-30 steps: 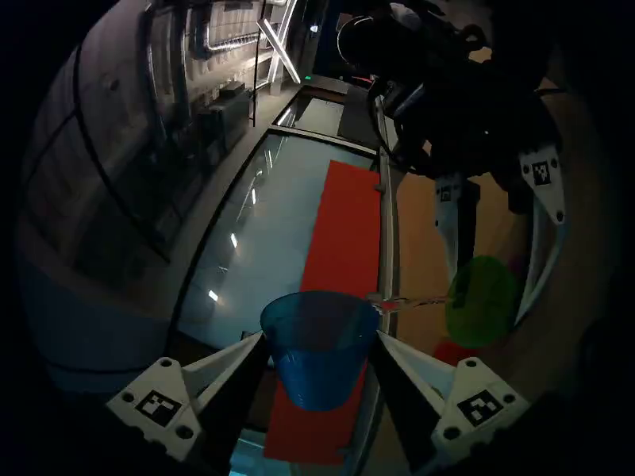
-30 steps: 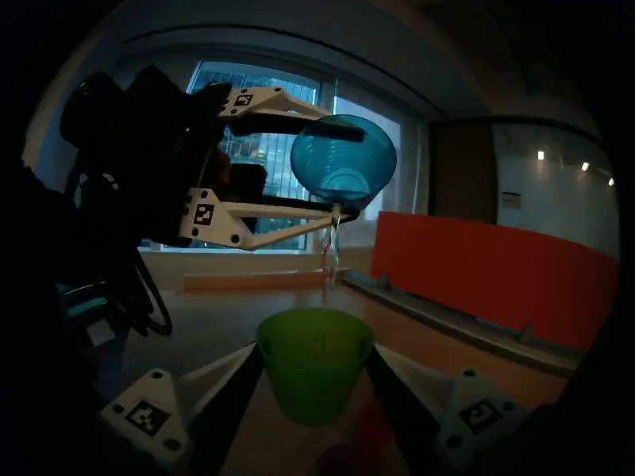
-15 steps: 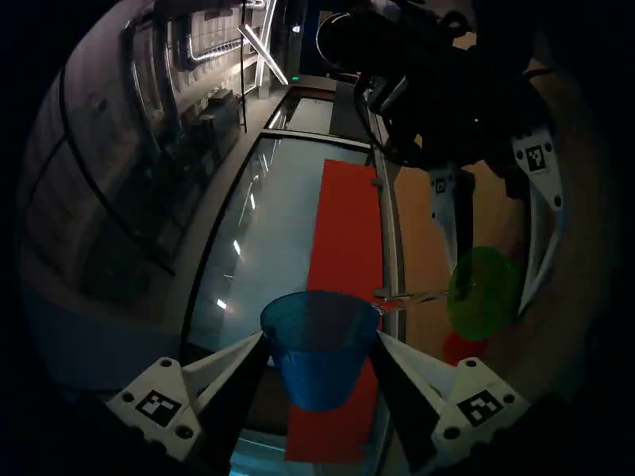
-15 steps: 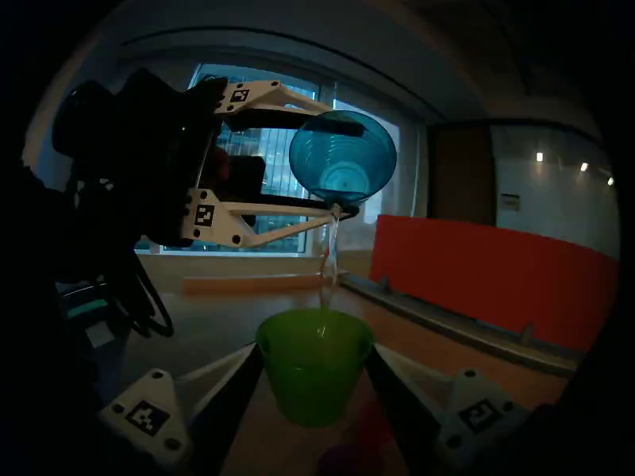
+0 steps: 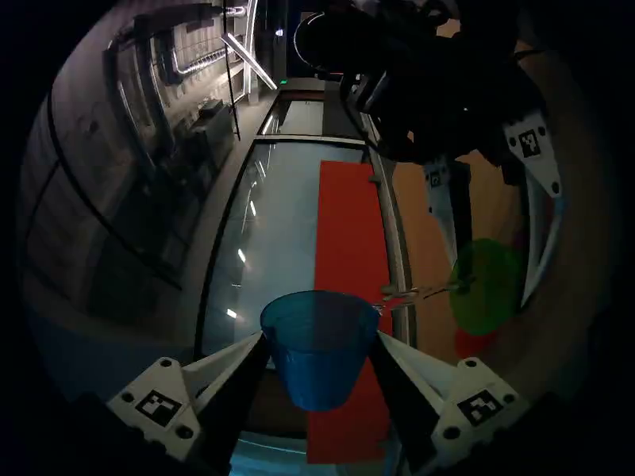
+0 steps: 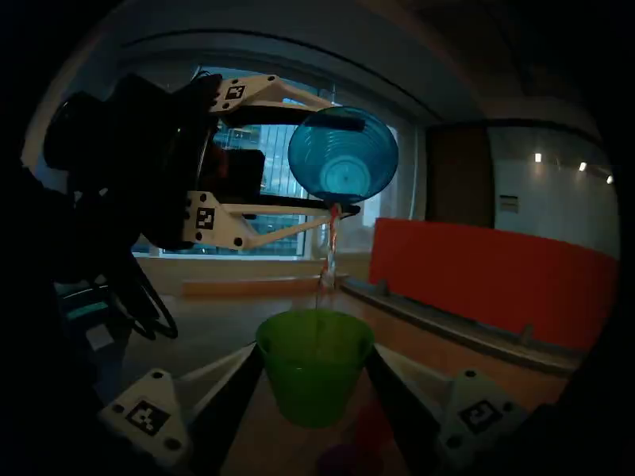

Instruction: Pour water

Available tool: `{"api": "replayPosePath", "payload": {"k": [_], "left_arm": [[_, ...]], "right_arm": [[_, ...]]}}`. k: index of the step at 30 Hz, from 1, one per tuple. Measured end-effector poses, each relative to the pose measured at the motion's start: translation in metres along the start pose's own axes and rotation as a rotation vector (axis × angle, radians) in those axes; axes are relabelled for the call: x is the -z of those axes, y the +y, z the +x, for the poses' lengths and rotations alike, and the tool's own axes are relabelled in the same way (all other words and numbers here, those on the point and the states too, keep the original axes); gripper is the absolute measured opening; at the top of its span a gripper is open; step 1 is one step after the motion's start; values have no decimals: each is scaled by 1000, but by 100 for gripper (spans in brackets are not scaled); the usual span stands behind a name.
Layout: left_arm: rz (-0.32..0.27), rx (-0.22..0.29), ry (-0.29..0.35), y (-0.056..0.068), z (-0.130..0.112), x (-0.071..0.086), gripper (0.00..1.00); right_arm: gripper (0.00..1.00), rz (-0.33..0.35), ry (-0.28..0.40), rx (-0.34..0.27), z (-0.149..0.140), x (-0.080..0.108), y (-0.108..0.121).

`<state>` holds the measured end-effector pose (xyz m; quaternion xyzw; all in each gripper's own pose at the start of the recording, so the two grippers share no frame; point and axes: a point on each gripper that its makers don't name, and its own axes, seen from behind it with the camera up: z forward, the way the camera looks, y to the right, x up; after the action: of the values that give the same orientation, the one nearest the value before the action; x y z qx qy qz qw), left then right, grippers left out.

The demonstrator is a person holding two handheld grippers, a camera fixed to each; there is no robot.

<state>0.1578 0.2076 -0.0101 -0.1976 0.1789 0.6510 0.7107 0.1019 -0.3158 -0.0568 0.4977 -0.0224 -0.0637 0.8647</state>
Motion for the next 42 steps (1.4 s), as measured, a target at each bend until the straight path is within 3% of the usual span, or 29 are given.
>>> {"api": "replayPosePath", "payload": {"k": [18,30,35,42], "left_arm": [[16,-143,16,-5,13,-2,84],[21,-137,28,2,20,1,84],[25,-131,30,-4,18,0,84],[17,-29,30,-6,13,-3,84]], "right_arm": [[90,-10,11,-3,2,0,3],[90,-11,12,-4,2,0,3],[90,-12,12,-3,2,-1,3],[90,-19,18,-2,4,0,5]]}}
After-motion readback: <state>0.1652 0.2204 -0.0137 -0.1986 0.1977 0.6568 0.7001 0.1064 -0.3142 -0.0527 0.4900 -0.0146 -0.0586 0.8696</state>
